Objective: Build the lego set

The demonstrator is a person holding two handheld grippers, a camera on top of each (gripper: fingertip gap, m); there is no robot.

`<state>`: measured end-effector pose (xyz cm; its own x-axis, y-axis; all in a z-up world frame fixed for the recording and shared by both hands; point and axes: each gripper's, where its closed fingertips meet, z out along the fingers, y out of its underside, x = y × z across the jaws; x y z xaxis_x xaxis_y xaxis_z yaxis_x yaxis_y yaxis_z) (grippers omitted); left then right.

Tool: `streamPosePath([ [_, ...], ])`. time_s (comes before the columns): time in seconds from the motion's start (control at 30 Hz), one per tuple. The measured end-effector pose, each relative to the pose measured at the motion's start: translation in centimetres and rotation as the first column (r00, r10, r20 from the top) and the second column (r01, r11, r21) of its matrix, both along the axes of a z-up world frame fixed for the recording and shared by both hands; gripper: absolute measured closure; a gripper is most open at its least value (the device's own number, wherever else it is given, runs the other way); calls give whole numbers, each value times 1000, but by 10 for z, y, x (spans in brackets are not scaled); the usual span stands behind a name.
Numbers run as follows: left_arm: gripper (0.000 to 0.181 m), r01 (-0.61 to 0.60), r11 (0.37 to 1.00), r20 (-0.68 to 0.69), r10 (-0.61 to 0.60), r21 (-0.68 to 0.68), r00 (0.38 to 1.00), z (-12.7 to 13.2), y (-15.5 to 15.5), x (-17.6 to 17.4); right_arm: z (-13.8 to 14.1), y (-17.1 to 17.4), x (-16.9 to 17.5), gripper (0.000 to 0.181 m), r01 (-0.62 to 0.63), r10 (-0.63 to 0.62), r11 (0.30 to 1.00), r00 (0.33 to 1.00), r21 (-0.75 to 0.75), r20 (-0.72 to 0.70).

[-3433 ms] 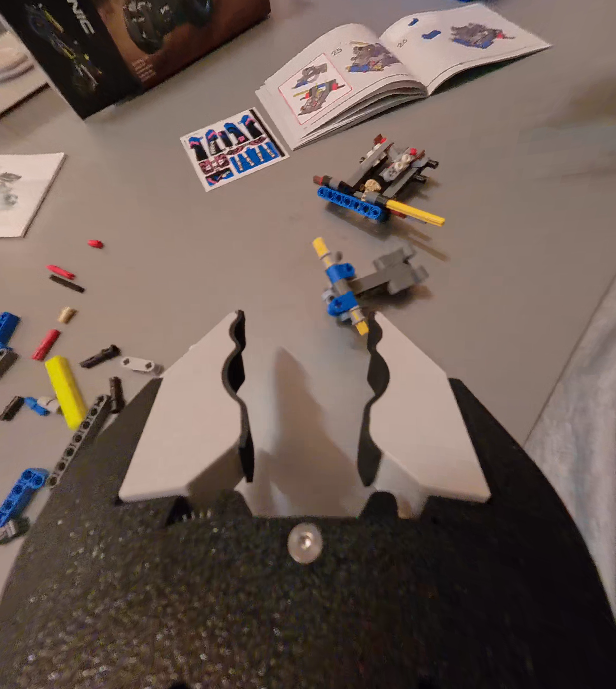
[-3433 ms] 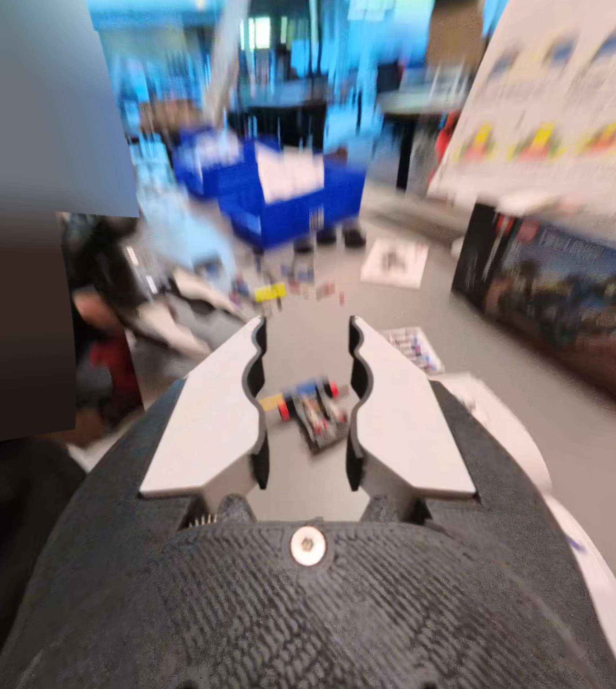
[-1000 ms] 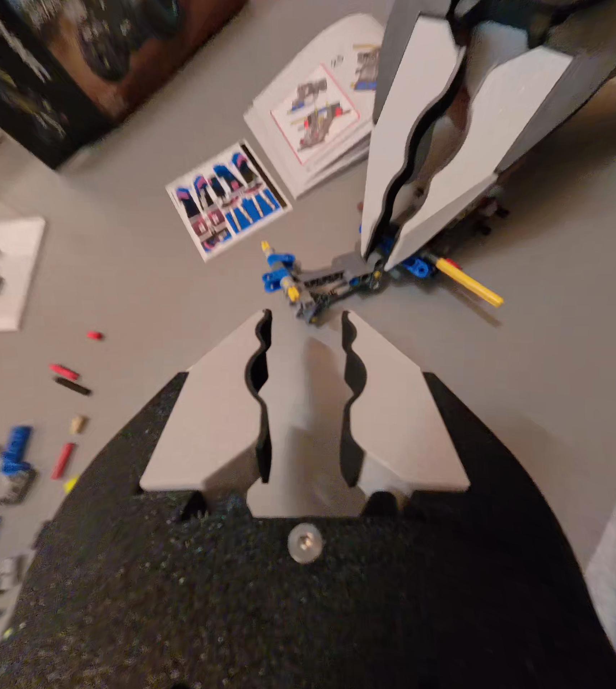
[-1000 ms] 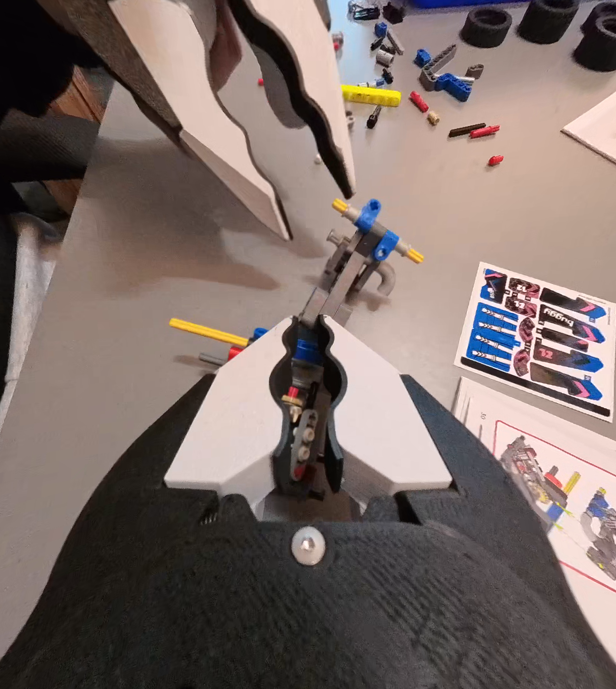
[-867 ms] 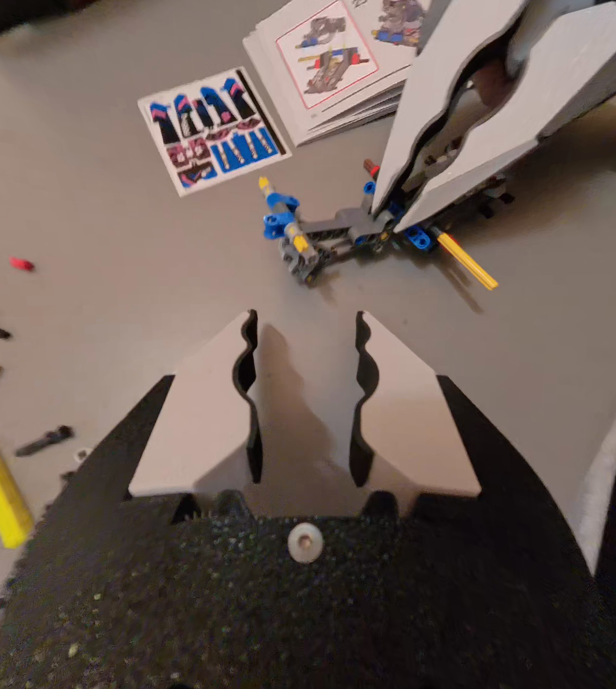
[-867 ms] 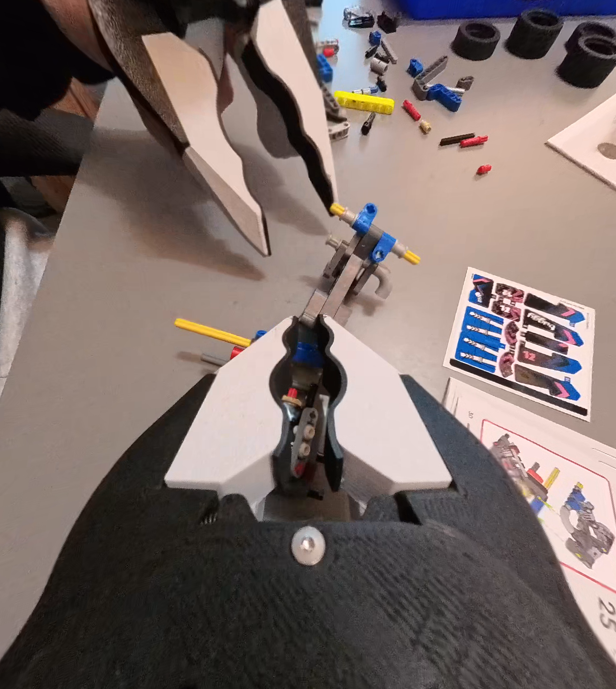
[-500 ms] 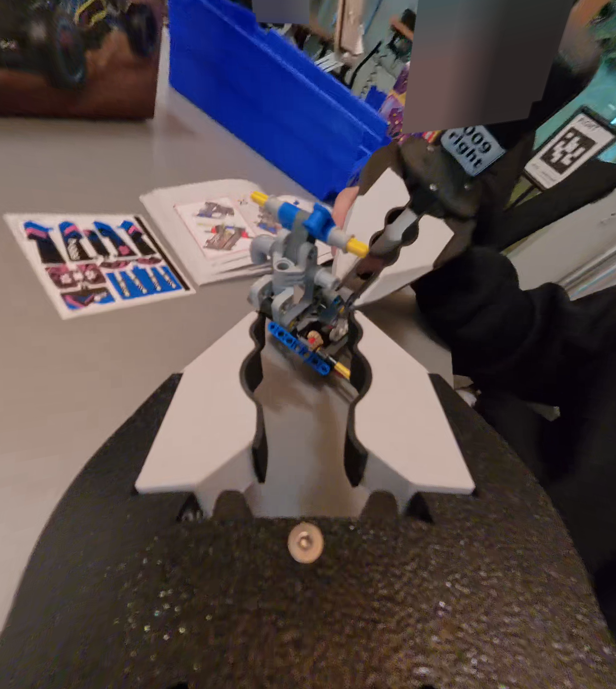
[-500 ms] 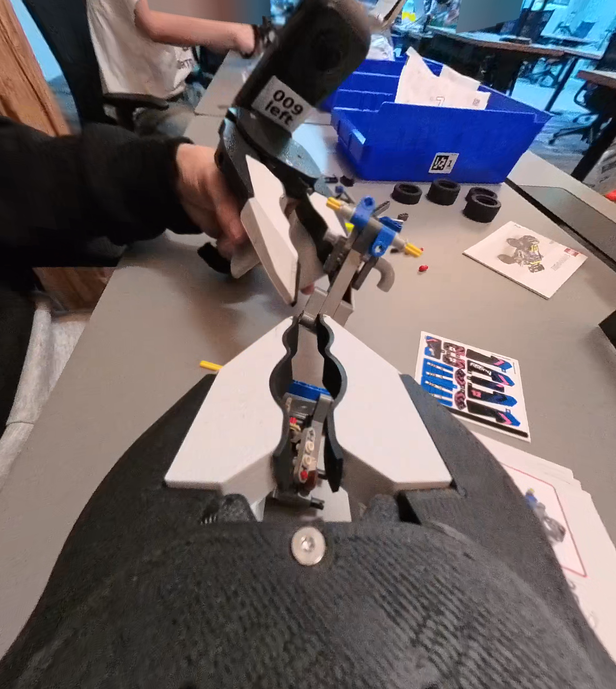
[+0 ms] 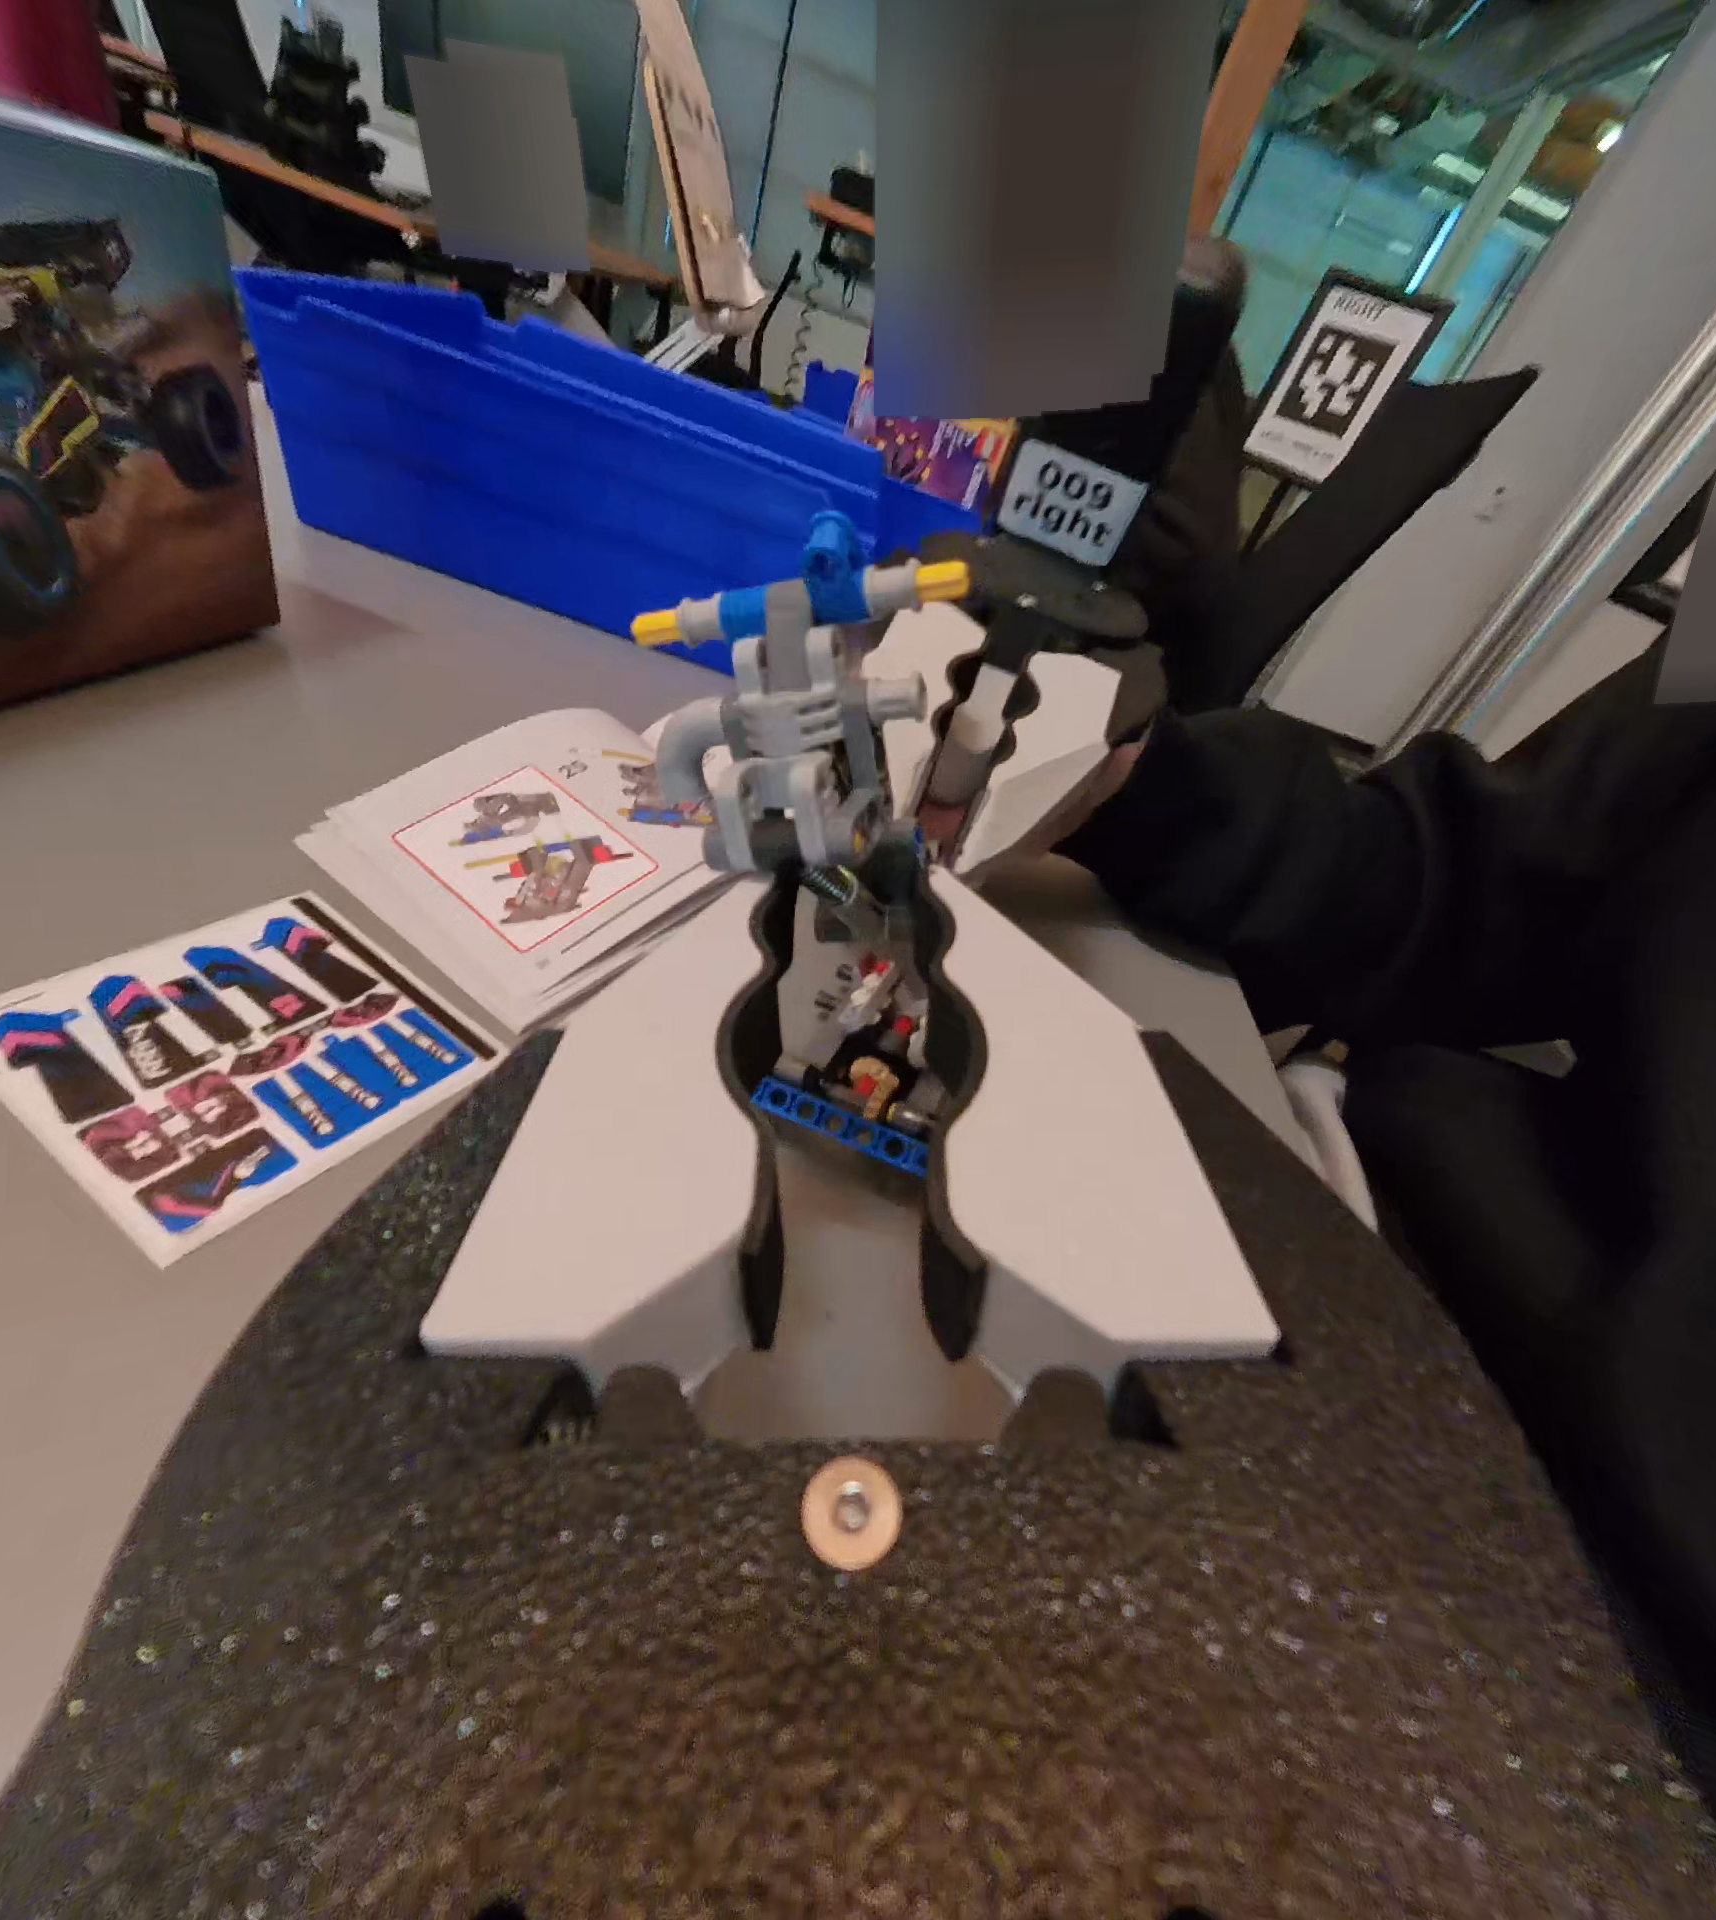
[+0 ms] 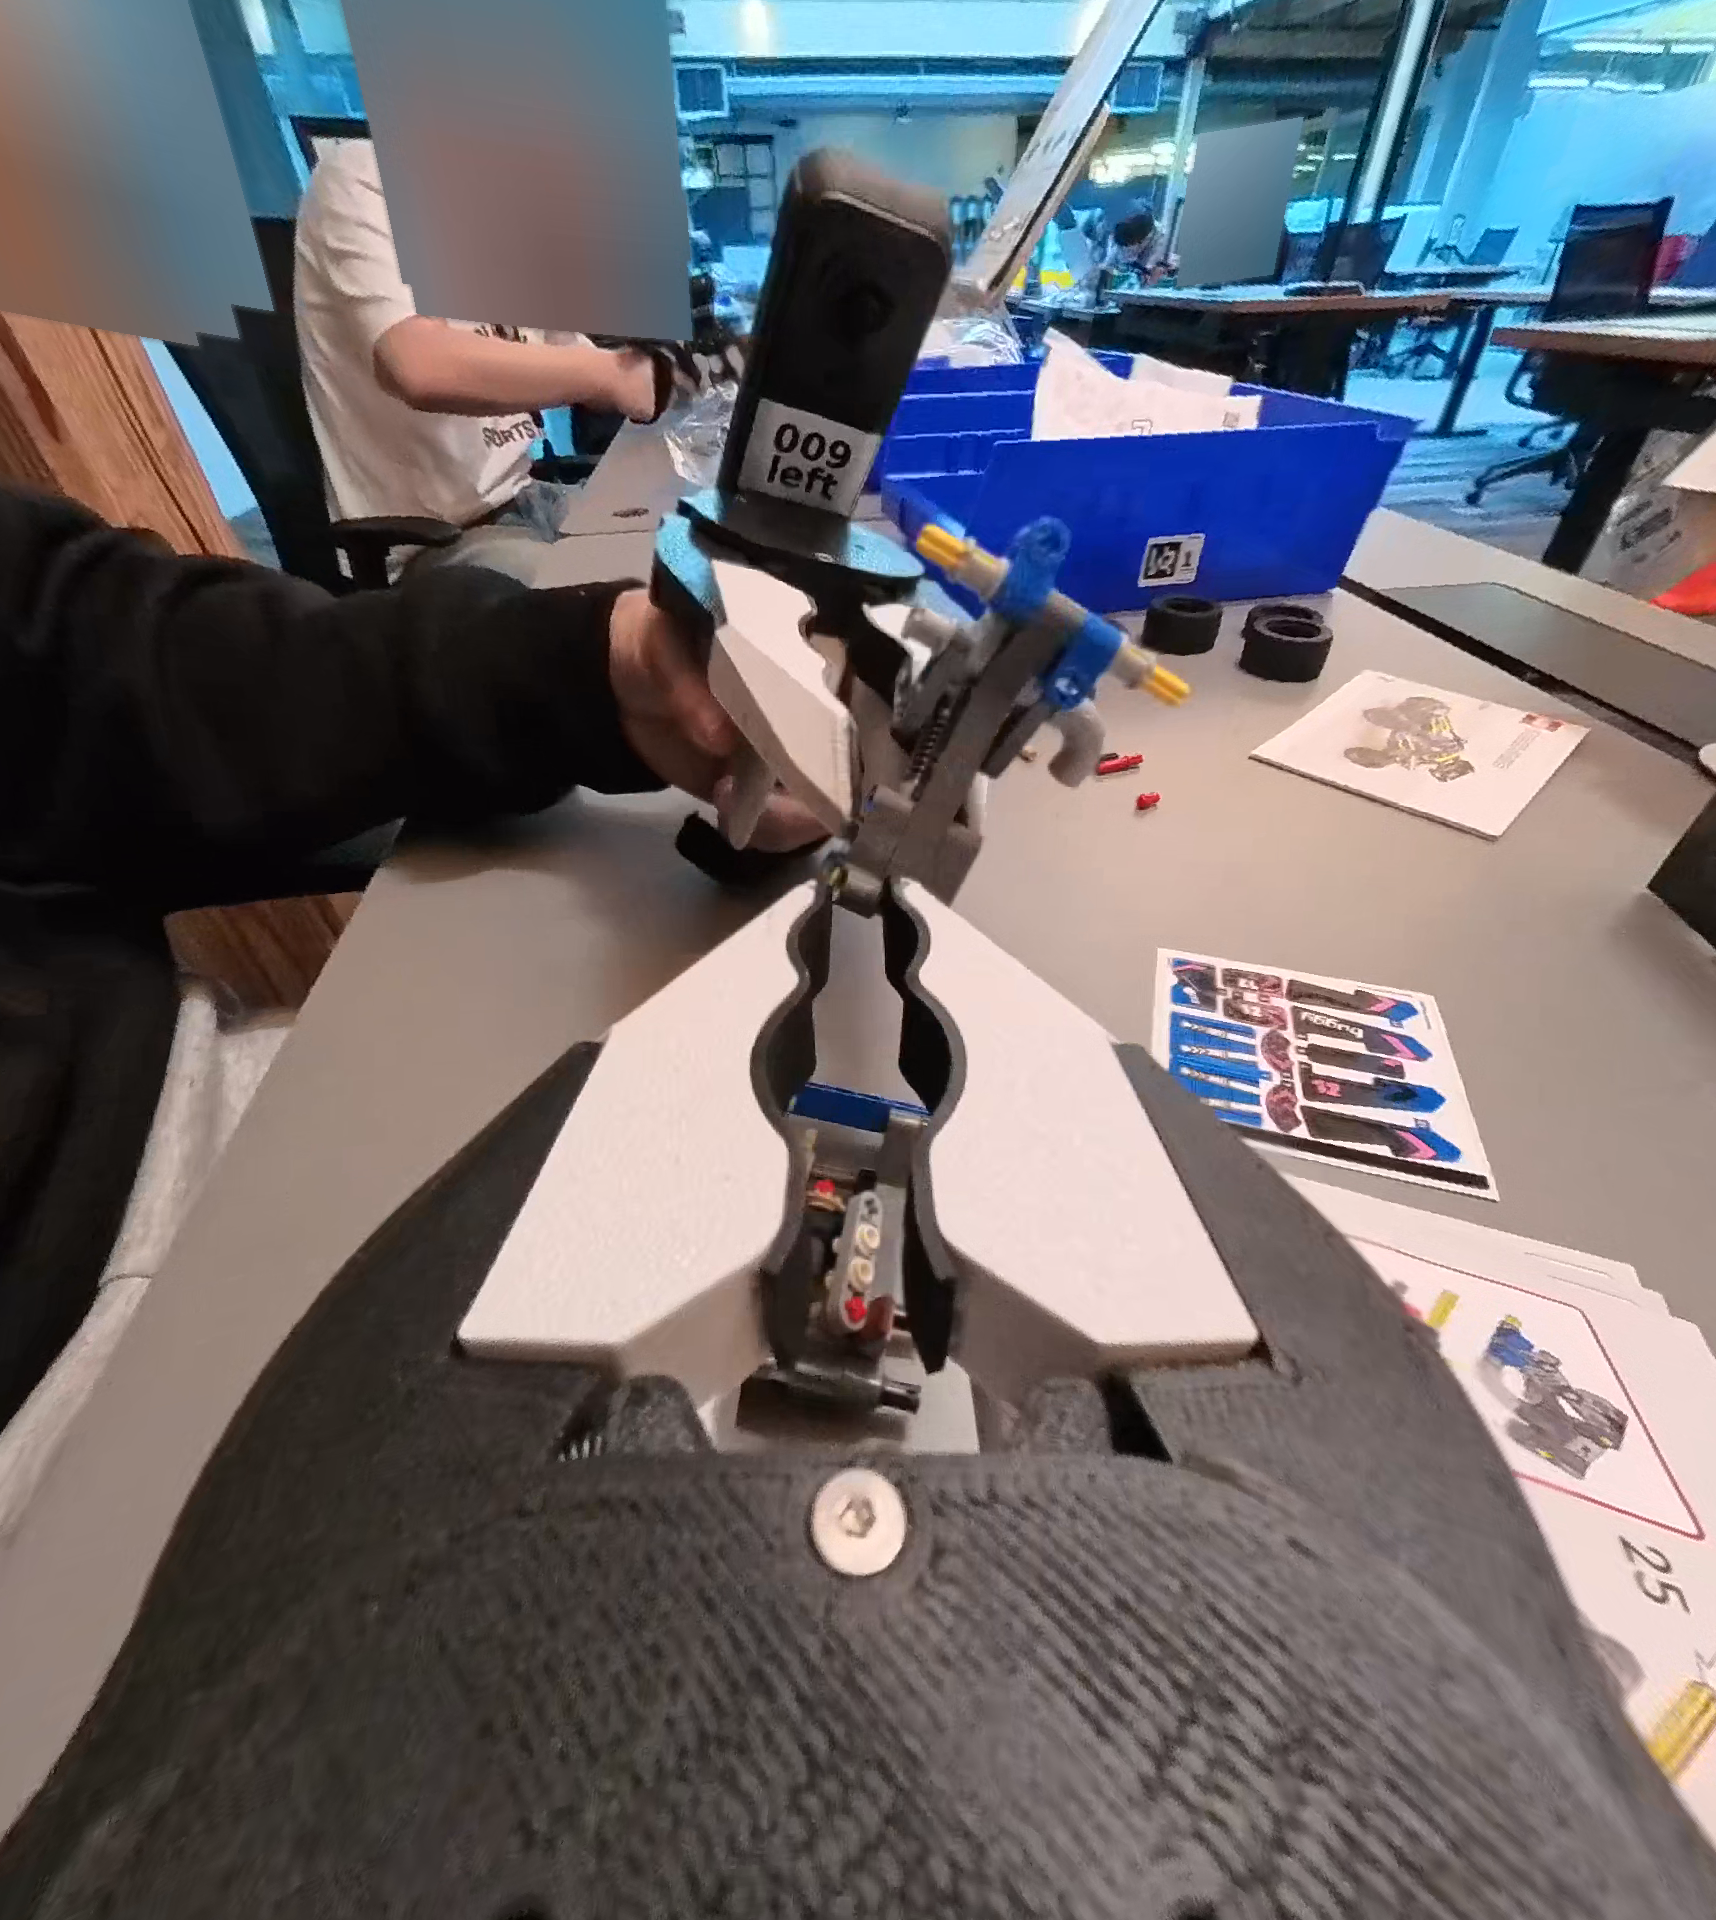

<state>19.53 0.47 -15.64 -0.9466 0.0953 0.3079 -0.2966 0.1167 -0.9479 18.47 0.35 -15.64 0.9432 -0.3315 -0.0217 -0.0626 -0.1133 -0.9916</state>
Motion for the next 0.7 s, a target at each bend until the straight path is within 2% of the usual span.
streamPosePath([
  [0.17,177,77,997,-29,-76,28,997,-5,-1,-1,-11,0,1,174,9,-8,997,1000,-79,17],
  [0.37,172,120,978,70,-134,167,989,-21,-5,3,-28,-2,5,174,43,-37,978,999,-202,35],
  [0.53,177,213,954,92,-236,210,967,-26,-4,-1,-31,-2,1,175,13,-13,977,1000,-215,0],
  [0.7,177,235,939,108,-269,251,957,-36,-7,-1,-43,-2,1,175,7,-21,959,999,-283,-46],
])
